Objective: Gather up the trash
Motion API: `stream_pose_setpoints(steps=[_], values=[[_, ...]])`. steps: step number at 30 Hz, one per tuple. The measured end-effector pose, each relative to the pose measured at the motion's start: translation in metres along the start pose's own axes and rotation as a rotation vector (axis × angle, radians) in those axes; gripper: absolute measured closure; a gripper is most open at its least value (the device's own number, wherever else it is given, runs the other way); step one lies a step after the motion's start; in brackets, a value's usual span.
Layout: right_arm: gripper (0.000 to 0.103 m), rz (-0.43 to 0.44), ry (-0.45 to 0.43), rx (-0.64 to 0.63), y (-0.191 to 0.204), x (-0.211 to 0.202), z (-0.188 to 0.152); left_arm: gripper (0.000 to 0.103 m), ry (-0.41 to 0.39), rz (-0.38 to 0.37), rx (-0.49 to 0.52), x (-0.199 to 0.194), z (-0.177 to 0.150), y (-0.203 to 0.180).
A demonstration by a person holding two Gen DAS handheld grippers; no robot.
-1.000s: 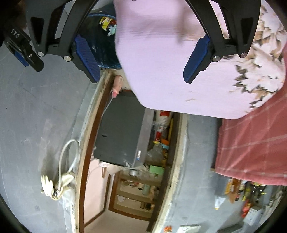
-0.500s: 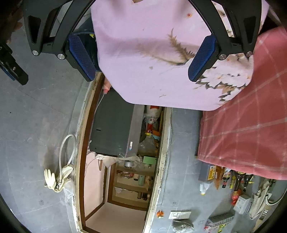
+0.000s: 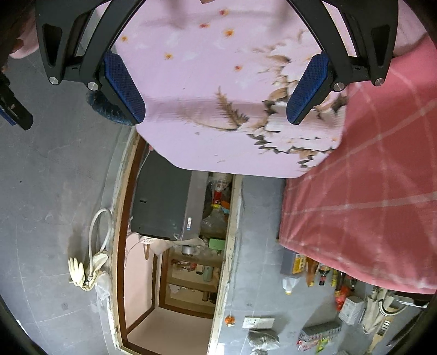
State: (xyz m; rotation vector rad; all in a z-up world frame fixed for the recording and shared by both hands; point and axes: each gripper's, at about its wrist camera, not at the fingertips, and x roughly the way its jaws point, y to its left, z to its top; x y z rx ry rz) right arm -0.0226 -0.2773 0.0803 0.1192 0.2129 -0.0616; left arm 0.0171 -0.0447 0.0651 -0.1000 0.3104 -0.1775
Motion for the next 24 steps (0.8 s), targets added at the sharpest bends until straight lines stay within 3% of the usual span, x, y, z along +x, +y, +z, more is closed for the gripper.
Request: stream_pose_setpoints(steps=[15,24], values=[[0.000,0.019,-0.042,-0.047,0.029,-0.029,-0.029,0.002,0.033,0.055,0.010,-0.030,-0.039,0.017],[0.000,0.041,0.035,-0.053,0.034,-0.010,-0.046,0.002,0.037,0.071,0.035,-0.022,-0.047,0.016]])
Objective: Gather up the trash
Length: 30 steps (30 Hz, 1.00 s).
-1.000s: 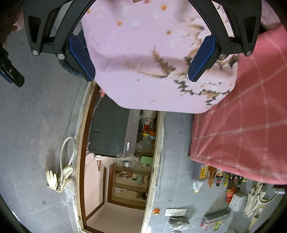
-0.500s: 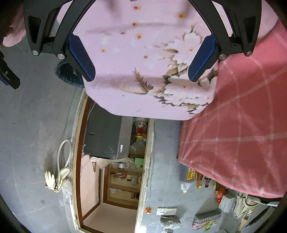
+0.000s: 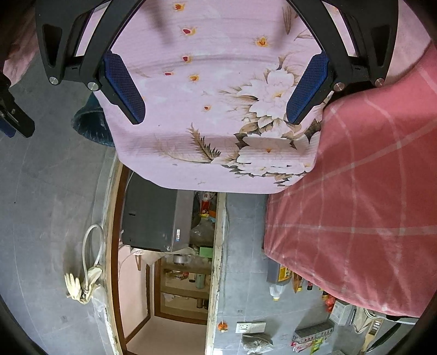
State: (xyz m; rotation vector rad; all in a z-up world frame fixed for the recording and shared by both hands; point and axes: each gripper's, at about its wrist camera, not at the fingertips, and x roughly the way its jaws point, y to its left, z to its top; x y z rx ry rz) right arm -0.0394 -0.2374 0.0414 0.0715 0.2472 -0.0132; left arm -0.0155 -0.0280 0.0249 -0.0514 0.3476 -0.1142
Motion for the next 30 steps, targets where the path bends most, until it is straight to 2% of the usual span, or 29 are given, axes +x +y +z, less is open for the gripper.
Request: stream_pose_setpoints(steps=[7,30], values=[[0.000,-0.025,0.031,0.023,-0.007,0.006,-0.006,0.002,-0.017,0.014,0.040,0.002,-0.003,-0.003],[0.000,-0.035,0.030,0.034,-0.012,0.002,-0.006,0.002,-0.010,0.007,0.026,0.006,-0.002,-0.004]])
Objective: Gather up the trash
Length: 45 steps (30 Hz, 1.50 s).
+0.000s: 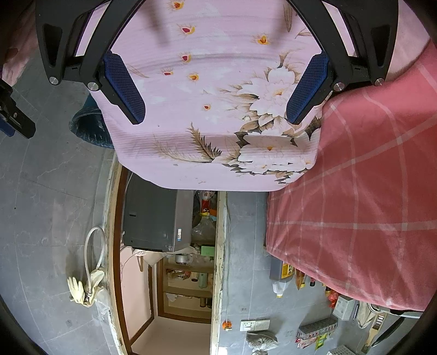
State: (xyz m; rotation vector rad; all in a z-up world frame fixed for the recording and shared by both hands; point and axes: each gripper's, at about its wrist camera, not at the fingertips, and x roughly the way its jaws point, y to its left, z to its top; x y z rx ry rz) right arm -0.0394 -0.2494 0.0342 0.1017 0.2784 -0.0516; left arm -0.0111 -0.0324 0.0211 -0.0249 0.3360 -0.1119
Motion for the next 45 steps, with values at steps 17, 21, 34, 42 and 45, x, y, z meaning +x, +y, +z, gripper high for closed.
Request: stream_pose_setpoints(steps=[17,21,34,42,45], values=[[0.000,0.002,-0.006,0.002,-0.0014,-0.0019,0.0043,0.002,0.001,-0.001,0.000,-0.0010,-0.0006,-0.0035],[0.000,0.001,-0.006,0.001,-0.0016,-0.0024,0.0041,0.002,0.000,-0.004,0.002,-0.0010,-0.0009,-0.0034],[0.000,0.002,-0.006,0.002,-0.0015,-0.0023,0.0046,0.002,-0.001,-0.005,0.002,-0.0005,-0.0012,-0.0028],[0.000,0.001,-0.007,0.003,-0.0006,-0.0022,0.0042,0.002,0.000,-0.004,0.000,-0.0001,-0.0011,-0.0027],[0.000,0.001,-0.007,0.004,-0.0004,-0.0023,0.0041,0.002,0.000,-0.004,0.000,0.0001,-0.0011,-0.0029]])
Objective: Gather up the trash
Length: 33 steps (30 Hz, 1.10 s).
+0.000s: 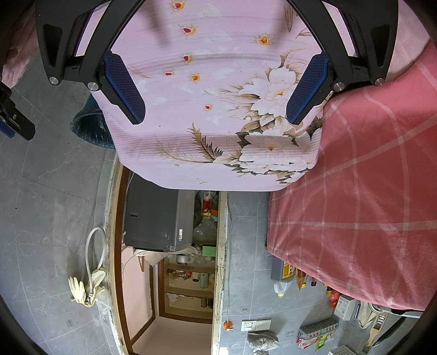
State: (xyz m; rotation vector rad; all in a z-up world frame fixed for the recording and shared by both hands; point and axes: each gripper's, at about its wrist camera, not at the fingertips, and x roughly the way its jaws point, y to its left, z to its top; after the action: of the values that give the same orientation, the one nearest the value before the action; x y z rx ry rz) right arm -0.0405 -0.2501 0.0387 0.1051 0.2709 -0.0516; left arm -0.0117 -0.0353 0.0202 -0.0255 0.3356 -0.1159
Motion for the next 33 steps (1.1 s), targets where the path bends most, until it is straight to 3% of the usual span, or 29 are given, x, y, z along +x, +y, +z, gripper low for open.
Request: stream_pose_setpoints(steps=[33], values=[[0.000,0.000,0.000,0.001,0.0019,-0.0004,-0.0003,0.002,-0.022,0.018,-0.003,-0.0019,0.0022,0.0013]])
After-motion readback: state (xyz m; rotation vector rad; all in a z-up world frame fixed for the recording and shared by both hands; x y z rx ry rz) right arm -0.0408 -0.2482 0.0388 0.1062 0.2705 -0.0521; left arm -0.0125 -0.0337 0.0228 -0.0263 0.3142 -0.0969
